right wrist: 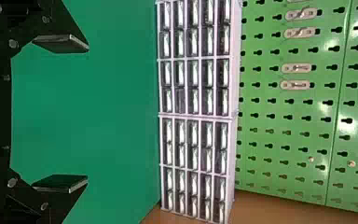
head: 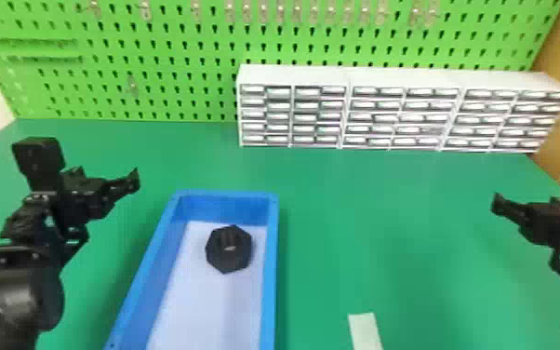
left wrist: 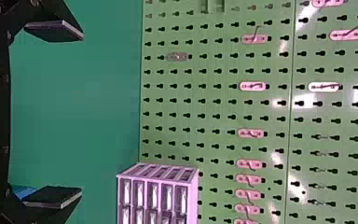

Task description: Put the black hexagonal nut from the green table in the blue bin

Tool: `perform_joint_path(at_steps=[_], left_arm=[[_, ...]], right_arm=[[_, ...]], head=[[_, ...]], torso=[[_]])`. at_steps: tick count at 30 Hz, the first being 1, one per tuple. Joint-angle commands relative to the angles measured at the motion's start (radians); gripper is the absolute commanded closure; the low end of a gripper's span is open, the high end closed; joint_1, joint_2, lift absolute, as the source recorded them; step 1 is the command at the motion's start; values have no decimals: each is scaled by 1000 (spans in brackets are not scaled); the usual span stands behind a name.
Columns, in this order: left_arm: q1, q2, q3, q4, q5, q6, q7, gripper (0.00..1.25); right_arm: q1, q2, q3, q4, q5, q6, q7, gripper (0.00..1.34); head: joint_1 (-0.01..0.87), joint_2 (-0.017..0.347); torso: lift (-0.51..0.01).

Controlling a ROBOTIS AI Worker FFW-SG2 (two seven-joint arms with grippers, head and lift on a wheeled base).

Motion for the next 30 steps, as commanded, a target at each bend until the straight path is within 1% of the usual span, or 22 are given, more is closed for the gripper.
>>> perform_joint_path(at_steps=[1, 30], left_arm=[[0, 0, -2, 0, 0, 0, 0, 116], [0, 0, -3, 0, 0, 0, 0, 116]], right_arm=[[-2, -1, 1, 1, 0, 0, 0, 289], [-3, -1, 12, 3, 0, 0, 0, 289]], head=[[666, 32], [666, 32]], torso=[[-100], [-100]])
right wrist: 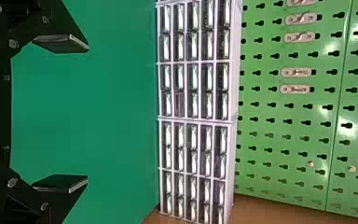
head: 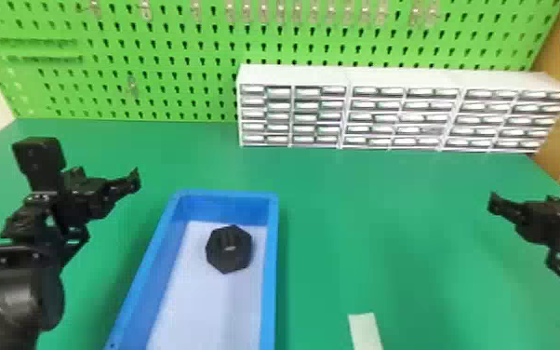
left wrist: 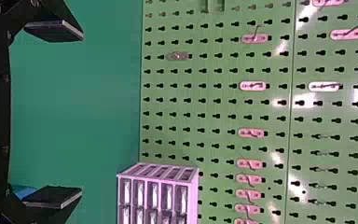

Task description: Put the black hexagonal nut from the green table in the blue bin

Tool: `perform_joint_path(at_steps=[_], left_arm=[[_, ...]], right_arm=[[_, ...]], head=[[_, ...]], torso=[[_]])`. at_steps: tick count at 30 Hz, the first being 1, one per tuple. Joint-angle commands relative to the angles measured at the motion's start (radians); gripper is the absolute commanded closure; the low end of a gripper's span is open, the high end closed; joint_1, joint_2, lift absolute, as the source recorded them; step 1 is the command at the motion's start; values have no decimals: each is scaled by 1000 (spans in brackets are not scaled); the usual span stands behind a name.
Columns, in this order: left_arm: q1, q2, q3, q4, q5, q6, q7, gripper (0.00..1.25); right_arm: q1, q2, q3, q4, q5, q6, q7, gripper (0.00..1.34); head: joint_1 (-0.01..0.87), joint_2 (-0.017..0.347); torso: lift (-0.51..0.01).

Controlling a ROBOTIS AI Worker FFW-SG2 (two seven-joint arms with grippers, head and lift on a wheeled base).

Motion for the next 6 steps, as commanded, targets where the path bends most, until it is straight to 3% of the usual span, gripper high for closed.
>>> perform_joint_path(at_steps=[1, 6], left_arm=[[0, 0, -1, 0, 0, -1, 0, 116], [0, 0, 0, 0, 0, 1, 0, 116]], right_arm=[[0, 0, 1, 0, 0, 0, 0, 289], [0, 0, 2, 0, 0, 0, 0, 289]], head=[[666, 32], [666, 32]], torso=[[-100], [-100]])
